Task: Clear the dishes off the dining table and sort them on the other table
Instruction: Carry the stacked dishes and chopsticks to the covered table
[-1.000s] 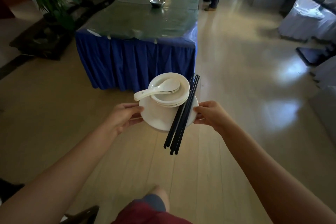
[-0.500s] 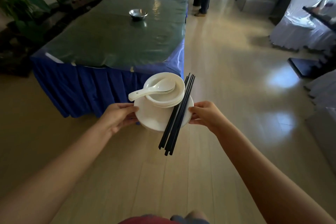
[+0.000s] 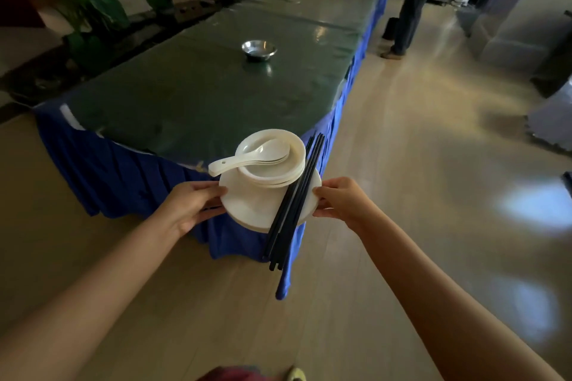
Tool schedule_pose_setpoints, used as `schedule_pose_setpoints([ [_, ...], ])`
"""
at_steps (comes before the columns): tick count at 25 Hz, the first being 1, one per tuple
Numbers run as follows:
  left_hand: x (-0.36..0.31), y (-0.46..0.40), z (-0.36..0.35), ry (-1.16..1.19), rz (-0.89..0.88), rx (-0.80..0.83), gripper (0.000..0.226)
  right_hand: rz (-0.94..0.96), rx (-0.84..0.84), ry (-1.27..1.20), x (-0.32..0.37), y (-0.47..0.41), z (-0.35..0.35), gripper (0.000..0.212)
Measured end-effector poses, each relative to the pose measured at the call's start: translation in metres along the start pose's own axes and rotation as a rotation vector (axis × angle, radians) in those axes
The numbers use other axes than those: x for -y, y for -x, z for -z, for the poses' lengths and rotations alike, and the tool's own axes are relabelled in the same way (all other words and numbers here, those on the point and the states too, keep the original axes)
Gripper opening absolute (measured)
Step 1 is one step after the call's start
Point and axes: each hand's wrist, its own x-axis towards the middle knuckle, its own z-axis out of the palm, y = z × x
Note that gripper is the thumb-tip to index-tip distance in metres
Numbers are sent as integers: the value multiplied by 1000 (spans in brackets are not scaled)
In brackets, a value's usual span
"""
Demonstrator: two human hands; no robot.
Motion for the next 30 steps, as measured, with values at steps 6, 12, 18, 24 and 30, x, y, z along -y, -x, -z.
schedule_pose_setpoints([
  [6,-33,-81,-72,76,-19,-104,12,22,123,70,50,-121,62,13],
  [12,-67,-192,-121,149,-43,-213,14,47,192,80,99,-250,97,9],
  [18,-110,-280,-162,193,-56,-285,15,64,271,150,152,-368,124,13],
  [24,-123,-358,-191,270,-35,-458,13,60,462,238,186,-495,125,25],
  [30,-125,-413,-209,410,-31,-684,8,73,691,366,222,-602,96,12],
])
